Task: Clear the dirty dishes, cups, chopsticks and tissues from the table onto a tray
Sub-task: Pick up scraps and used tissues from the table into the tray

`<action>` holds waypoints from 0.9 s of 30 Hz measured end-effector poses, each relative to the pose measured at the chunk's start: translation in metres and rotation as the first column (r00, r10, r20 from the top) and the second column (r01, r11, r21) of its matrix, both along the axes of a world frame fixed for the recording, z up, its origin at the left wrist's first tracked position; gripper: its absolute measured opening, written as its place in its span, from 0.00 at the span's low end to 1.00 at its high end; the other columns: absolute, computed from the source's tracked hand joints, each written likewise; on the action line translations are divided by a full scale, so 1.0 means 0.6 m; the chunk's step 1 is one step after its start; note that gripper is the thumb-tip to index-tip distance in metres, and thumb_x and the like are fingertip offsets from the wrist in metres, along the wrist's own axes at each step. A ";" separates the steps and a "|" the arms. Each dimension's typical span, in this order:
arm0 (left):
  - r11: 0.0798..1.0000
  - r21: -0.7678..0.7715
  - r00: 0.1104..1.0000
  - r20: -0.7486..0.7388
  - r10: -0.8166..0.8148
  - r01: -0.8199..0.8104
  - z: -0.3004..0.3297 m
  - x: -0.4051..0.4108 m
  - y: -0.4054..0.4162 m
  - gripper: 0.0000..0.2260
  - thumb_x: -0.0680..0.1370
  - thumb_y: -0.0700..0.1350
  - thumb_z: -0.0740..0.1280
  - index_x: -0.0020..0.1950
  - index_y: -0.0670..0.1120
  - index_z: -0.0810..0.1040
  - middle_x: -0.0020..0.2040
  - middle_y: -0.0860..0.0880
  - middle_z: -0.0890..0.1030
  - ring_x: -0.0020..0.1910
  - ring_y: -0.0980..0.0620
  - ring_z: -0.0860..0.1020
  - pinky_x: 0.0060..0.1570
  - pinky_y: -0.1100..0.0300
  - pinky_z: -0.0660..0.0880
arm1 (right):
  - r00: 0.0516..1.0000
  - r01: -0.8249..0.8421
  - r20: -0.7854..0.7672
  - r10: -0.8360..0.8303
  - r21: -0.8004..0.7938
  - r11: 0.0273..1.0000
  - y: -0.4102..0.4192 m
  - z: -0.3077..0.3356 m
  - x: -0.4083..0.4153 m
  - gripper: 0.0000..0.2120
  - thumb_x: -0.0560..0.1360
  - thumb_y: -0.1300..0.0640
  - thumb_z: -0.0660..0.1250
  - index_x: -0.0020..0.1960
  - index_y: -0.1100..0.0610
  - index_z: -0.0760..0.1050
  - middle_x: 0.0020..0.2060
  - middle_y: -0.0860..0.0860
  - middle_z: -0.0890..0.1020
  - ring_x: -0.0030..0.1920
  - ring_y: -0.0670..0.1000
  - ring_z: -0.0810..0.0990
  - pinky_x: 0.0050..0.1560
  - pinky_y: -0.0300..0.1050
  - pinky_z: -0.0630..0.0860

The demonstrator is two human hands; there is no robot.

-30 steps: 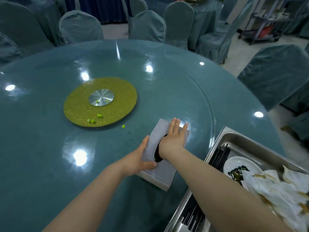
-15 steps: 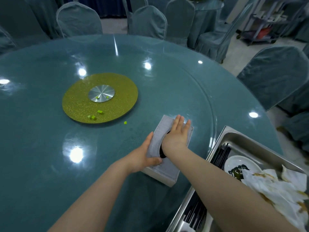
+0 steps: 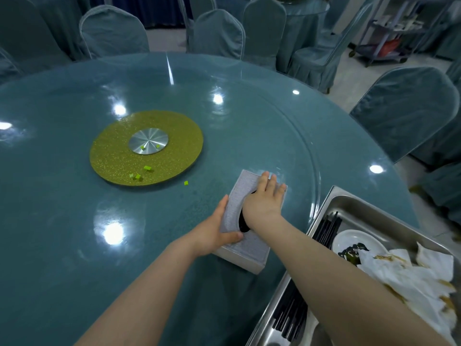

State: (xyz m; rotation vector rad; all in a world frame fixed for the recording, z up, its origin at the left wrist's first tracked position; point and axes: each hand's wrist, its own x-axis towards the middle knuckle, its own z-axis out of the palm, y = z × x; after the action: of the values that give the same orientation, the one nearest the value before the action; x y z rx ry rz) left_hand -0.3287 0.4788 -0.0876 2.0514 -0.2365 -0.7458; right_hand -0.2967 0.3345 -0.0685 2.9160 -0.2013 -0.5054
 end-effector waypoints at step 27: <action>0.988 0.048 0.845 0.526 0.101 -0.148 0.092 -0.067 -0.040 0.37 0.73 0.56 0.68 0.77 0.54 0.52 0.78 0.52 0.50 0.76 0.58 0.47 0.74 0.52 0.50 | 0.877 -0.067 0.053 -0.478 0.998 -0.014 -0.088 0.168 -0.118 0.12 0.72 0.65 0.60 0.32 0.55 0.65 0.33 0.54 0.68 0.37 0.51 0.68 0.41 0.49 0.68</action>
State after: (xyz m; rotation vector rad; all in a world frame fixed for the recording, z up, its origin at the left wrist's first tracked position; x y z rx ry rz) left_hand -0.3688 0.4549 -0.0324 2.2975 -0.3763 -0.0998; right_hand -0.3676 0.2816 0.0323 4.5491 -0.5721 0.1038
